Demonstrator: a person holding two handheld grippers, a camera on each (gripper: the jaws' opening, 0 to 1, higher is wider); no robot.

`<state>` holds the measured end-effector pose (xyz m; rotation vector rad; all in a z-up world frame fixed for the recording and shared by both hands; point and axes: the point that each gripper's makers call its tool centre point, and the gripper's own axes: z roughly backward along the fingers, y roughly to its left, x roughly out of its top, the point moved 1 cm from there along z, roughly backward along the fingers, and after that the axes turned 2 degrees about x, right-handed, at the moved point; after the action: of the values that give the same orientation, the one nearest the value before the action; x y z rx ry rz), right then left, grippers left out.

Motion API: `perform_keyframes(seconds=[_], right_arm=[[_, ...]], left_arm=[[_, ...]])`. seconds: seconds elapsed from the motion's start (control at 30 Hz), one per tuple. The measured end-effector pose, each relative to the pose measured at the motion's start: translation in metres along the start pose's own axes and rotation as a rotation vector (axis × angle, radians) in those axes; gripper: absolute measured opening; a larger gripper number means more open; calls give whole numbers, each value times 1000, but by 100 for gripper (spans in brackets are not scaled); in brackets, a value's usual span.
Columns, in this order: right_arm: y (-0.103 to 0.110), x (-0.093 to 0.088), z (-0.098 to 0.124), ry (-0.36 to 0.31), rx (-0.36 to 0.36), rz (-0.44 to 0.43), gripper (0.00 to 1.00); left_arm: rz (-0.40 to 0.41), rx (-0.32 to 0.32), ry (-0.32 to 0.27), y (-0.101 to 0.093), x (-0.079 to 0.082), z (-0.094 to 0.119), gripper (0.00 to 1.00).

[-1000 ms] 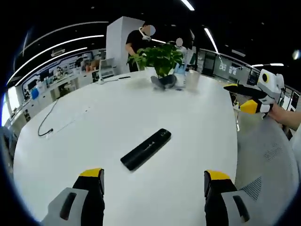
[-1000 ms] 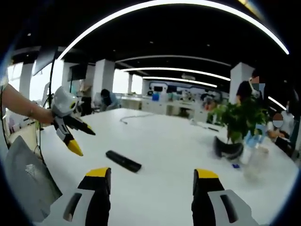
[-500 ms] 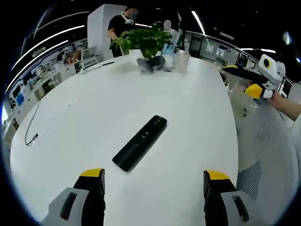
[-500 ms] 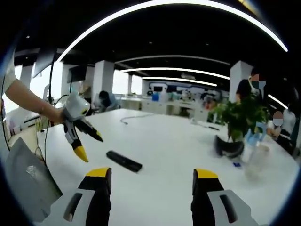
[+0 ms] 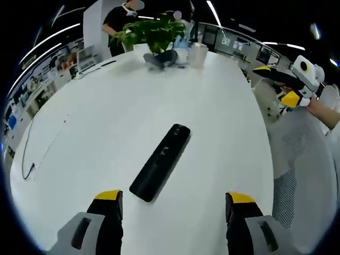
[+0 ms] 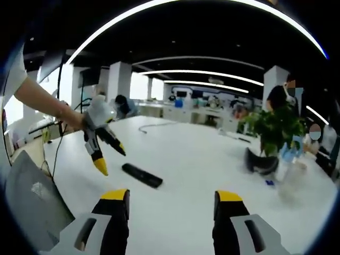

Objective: Press the specified remote control buttons in sequence, fully releasing each button before pressing the next.

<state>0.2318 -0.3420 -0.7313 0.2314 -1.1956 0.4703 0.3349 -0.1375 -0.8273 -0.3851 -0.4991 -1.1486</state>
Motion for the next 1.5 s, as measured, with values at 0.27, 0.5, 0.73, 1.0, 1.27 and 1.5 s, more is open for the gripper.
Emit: perform_keyframes(seconds=[0.27,0.5,0.73,1.0,1.27,1.5], right_arm=[[0,0,0,-5,3,-12,60],[0,-1,-1,5,8,-16,56],[-1,-1,0,2,8,-27,53],[-2,-2,0,1,11,-40,50],[-3,-2,0,0,9,-40,50],[-3,0,0,-11,3,-34,53]], left_arm=[[-69,-8,65,5,0,-14,80],[-75,-6,84,12,9,-26,80],[-116,-17,118,13,16,-38,78],[-168,-8,156,13,19,-50,62],[-185,-39,160,10,24,-55,52],[-173,-29,147,14,27,-56,37]])
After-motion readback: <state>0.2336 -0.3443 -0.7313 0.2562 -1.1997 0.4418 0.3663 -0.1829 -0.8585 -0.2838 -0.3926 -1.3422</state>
